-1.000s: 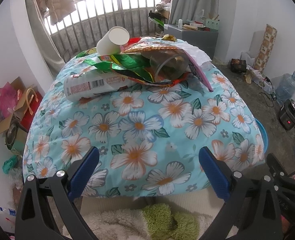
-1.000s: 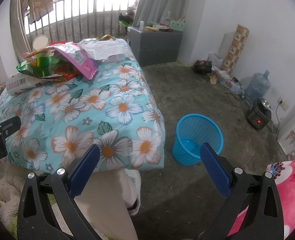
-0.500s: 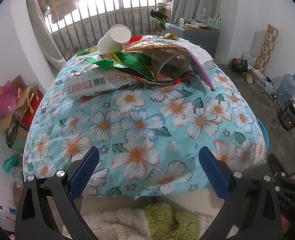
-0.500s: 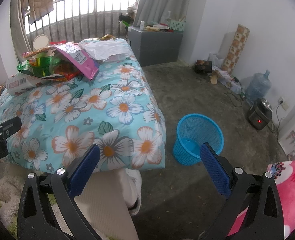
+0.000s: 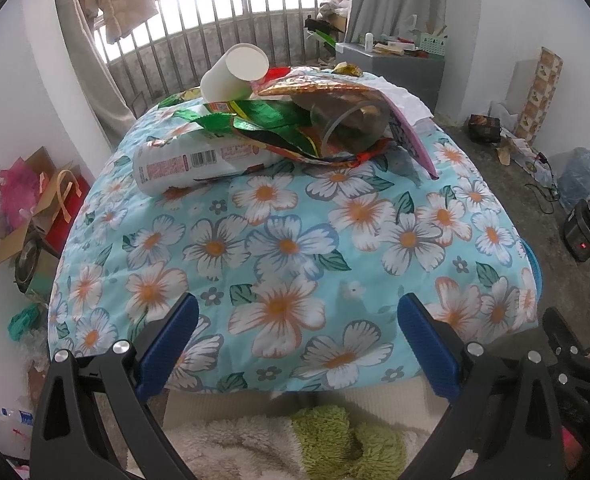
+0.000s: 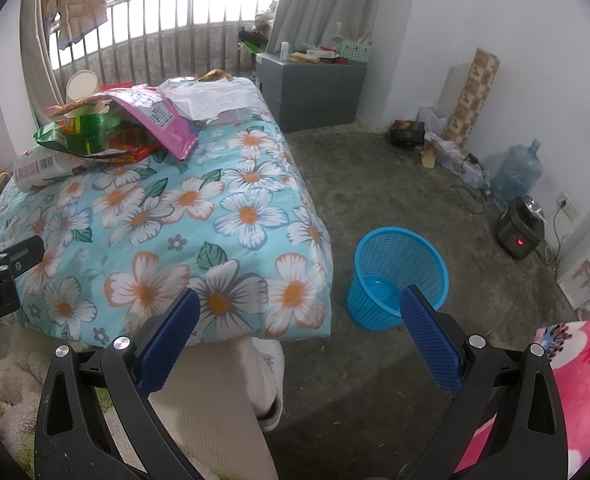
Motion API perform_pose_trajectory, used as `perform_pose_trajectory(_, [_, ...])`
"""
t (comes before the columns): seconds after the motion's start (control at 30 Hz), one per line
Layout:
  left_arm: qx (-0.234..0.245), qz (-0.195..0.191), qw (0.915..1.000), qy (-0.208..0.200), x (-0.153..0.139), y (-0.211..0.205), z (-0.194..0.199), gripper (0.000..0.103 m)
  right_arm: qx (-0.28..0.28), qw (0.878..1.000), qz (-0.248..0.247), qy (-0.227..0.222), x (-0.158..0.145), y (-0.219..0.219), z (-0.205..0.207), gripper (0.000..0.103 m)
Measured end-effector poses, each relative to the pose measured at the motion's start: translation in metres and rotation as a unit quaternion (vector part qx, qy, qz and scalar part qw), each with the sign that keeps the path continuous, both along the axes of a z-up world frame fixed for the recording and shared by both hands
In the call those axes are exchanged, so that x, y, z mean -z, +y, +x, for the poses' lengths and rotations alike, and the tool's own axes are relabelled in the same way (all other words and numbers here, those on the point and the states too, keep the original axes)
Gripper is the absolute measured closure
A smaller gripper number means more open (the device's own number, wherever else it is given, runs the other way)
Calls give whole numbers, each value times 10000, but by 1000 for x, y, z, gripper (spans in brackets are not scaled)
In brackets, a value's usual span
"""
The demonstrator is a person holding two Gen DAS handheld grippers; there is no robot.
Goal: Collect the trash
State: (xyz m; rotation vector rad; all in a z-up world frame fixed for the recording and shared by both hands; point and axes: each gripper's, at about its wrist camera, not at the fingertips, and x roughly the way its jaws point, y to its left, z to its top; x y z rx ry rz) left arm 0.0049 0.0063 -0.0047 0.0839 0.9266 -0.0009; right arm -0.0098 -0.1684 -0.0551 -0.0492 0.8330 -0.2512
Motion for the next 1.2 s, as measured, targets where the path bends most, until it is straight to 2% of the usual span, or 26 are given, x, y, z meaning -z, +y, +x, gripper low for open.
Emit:
perform_pose_trajectory(0.8, [-167, 6, 9998, -59, 1, 12, 8, 5, -8, 10000, 10, -34, -2, -1, 2, 8])
perform_pose_trajectory(1.2, [-531, -17, 9974, -493, -15, 56, 34, 5, -374, 9972, 137, -632, -27, 25, 26, 8])
